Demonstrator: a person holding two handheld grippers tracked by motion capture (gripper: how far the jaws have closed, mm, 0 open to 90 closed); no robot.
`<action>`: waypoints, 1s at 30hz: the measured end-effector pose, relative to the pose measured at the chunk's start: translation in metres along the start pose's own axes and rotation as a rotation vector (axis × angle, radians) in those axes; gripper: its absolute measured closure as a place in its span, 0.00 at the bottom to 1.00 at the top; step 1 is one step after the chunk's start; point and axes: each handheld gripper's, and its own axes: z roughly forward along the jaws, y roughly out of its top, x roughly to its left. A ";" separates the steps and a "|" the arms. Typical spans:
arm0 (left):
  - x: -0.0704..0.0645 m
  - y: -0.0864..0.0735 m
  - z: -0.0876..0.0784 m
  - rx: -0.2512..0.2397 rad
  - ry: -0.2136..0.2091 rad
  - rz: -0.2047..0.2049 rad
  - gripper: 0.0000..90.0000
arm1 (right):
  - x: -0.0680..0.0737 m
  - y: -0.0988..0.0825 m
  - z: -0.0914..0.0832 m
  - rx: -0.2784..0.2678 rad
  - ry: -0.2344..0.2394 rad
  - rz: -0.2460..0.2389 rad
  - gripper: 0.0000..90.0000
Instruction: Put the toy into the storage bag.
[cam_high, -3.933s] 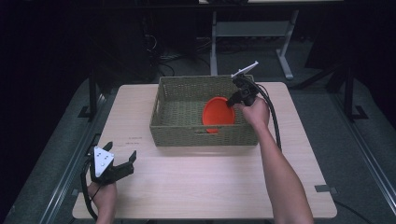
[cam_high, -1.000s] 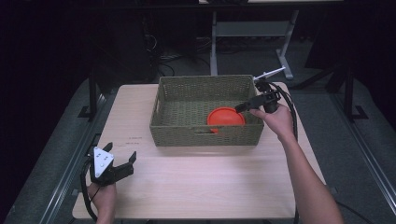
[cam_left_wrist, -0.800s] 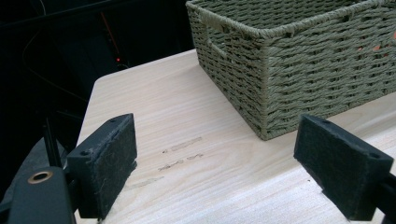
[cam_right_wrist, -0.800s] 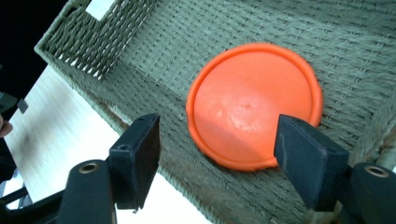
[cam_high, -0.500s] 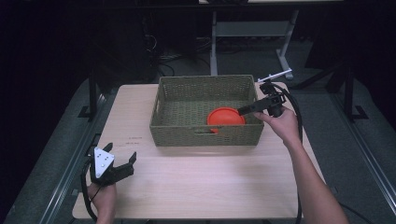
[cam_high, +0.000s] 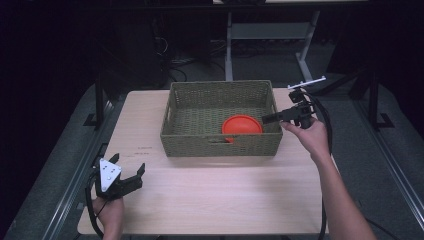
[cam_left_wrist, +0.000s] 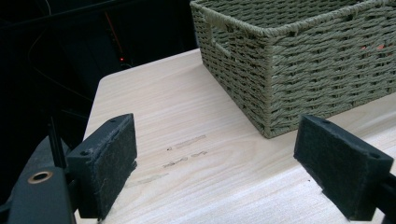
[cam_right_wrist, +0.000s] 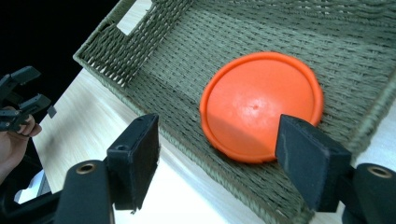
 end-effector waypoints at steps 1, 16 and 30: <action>0.000 0.000 0.000 0.003 0.001 0.002 0.14 | 0.000 -0.001 -0.001 -0.002 0.000 0.002 0.33; 0.002 -0.001 0.000 0.007 0.003 -0.005 0.14 | -0.005 -0.024 -0.017 -0.032 0.018 -0.011 0.31; 0.001 -0.001 0.000 0.010 0.004 0.004 0.14 | -0.011 -0.053 -0.031 -0.051 0.026 -0.007 0.31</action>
